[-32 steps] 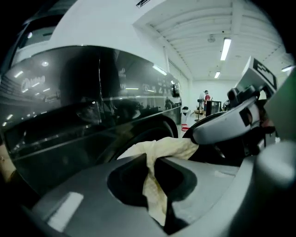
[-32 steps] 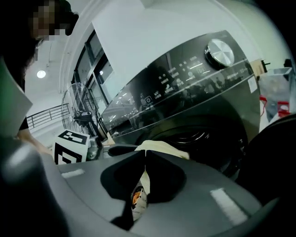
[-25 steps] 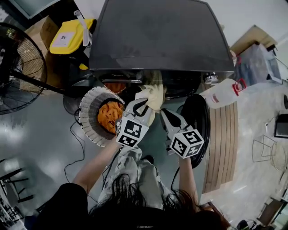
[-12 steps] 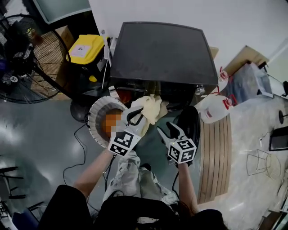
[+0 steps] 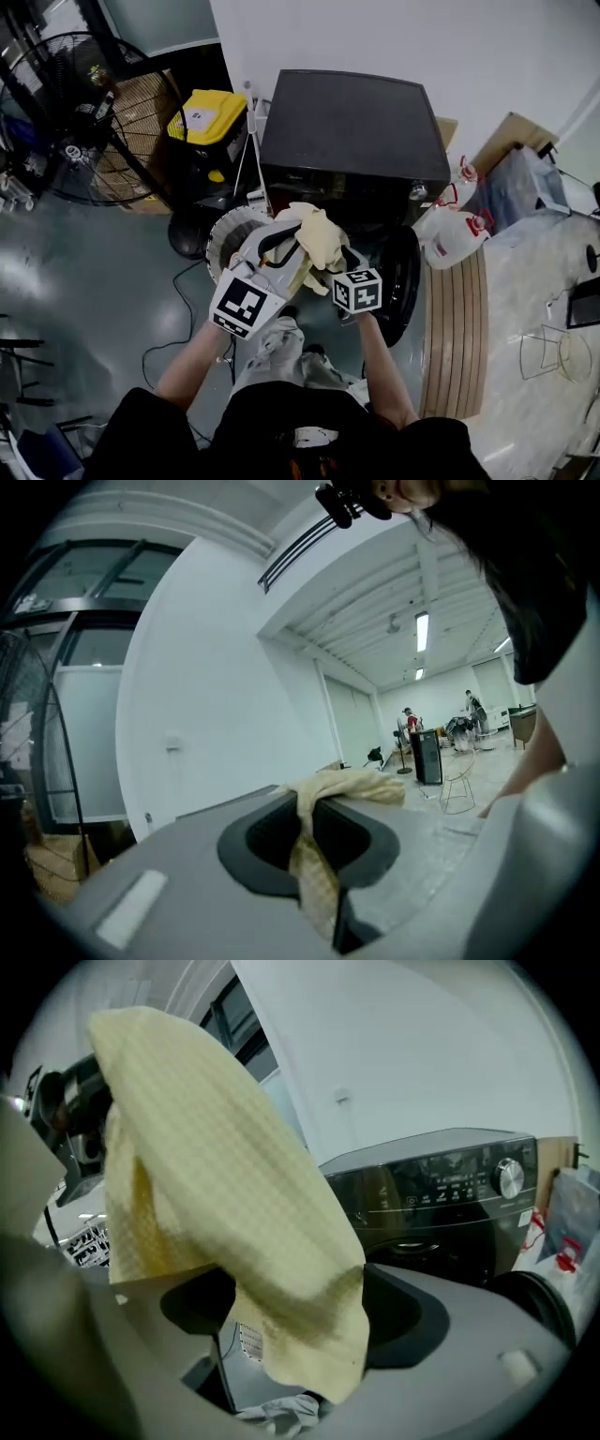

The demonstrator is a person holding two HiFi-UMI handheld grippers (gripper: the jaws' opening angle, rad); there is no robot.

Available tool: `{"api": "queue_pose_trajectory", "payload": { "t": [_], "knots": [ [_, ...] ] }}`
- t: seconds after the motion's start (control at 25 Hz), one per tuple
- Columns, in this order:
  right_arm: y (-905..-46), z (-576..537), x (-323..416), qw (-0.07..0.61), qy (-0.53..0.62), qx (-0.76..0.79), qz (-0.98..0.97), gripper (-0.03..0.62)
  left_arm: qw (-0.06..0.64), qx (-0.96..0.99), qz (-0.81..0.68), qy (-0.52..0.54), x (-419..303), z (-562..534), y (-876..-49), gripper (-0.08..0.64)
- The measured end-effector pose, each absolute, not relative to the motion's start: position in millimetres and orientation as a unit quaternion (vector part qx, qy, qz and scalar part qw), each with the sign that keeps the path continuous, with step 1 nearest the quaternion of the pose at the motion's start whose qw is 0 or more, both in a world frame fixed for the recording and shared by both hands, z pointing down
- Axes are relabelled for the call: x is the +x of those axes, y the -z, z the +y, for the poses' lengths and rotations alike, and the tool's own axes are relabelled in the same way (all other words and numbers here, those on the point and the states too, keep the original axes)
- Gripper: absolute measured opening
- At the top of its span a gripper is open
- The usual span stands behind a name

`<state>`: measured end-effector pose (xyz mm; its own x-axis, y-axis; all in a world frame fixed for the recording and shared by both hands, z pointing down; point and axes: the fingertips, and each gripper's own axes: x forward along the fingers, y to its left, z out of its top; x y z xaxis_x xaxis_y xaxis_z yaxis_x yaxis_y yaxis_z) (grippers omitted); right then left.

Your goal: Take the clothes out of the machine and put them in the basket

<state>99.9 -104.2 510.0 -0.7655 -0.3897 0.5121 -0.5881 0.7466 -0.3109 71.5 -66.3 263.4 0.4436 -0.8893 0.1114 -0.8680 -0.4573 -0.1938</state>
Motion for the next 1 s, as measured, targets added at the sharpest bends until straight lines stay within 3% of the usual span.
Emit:
{"api": "queue_pose_trajectory", "payload": {
  "t": [0.04, 0.16, 0.28, 0.76, 1.0],
  "knots": [
    [-512, -101, 95, 0.217, -0.235, 0.268, -0.909, 0.417, 0.059, -0.848, 0.518, 0.093, 72, -58, -253, 0.038],
    [-511, -93, 86, 0.207, -0.244, 0.273, -0.907, 0.275, 0.078, -0.845, 0.520, 0.102, 72, -36, -235, 0.038],
    [-496, -87, 79, 0.175, -0.265, 0.279, -0.906, 0.060, 0.086, -0.832, 0.534, 0.119, 61, -20, -234, 0.038],
    [-401, -75, 6, 0.061, -0.331, 0.181, -0.924, 0.041, 0.063, -0.739, 0.660, 0.116, -80, 16, -227, 0.038],
    [-368, -91, -58, 0.055, -0.314, 0.152, -0.936, 0.040, 0.040, -0.720, 0.680, 0.136, -147, 8, -247, 0.038]
  ]
}}
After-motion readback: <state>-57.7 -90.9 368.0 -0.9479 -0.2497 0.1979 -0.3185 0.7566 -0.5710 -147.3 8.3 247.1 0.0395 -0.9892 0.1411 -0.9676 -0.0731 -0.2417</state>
